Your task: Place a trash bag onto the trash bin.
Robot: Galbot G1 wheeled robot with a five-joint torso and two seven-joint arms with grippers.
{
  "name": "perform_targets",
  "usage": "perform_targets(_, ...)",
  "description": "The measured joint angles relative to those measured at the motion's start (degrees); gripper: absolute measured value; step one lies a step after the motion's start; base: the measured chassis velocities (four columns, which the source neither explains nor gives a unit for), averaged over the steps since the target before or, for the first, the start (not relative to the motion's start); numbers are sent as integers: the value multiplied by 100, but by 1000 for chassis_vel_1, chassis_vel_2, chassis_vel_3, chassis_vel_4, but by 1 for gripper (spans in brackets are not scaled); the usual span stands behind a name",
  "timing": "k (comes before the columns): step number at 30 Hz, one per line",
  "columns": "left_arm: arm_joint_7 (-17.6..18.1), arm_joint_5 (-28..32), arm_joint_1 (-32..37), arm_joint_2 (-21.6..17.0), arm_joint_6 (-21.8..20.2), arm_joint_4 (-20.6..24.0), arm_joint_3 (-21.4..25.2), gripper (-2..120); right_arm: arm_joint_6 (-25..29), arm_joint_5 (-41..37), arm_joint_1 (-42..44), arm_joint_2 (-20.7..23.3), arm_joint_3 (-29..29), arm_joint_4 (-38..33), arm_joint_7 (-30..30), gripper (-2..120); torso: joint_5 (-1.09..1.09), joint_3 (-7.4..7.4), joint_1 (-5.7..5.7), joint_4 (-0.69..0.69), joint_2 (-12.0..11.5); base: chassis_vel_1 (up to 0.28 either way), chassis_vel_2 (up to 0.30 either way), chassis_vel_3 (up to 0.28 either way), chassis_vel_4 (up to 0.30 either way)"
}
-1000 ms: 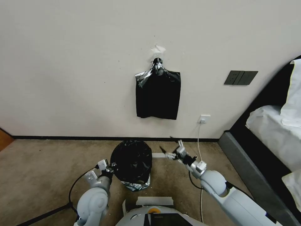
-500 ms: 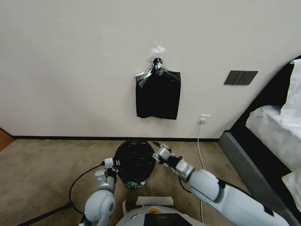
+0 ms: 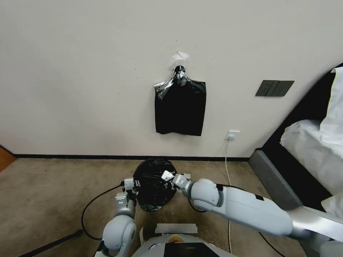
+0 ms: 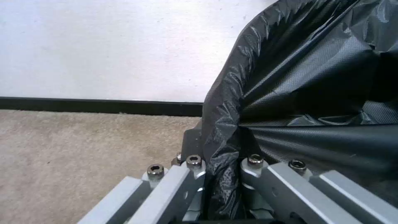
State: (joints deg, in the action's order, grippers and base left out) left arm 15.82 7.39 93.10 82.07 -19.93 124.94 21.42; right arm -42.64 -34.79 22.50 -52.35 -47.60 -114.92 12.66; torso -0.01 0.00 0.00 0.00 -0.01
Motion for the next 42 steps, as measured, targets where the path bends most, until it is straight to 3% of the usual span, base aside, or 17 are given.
perform_targets(17,21,-3,185,135,11,193,-207,2,41,225,-304,-889,-676,1496,-196,0,1,0,0,1,0,0,0,0,0)
perform_targets(26,143,351,79,126,-117,149,-41,2,47,265,-250,-712,-508,1142,-207,0,1,0,-1,1,0,0,0,0,0)
perform_targets(30,350,966,-50,151,-324,75,97,2,51,318,4,-351,-33,441,-230,0,3,0,-1,0,0,0,0,0,0)
perform_targets(34,740,2134,-170,119,-769,50,200,2,58,341,545,140,880,-318,-275,0,2,0,-1,-2,0,0,0,0,0)
perform_targets(35,740,2134,-170,119,-769,50,200,2,58,341,545,140,880,-318,-275,0,2,0,-1,-2,0,0,0,0,0)
perform_targets(38,1042,3112,-250,95,-1251,121,304,2,286,587,1267,388,1885,-804,-236,0,2,0,-1,0,0,0,0,0,0)
perform_targets(39,1042,3112,-250,95,-1251,121,304,2,286,587,1267,388,1885,-804,-236,0,2,0,-1,0,0,0,0,0,0)
perform_targets(42,1086,3742,-195,94,-1621,144,416,2,674,1000,2166,287,2859,-1113,-240,12,3,-1,-1,-3,1,0,0,0,0)
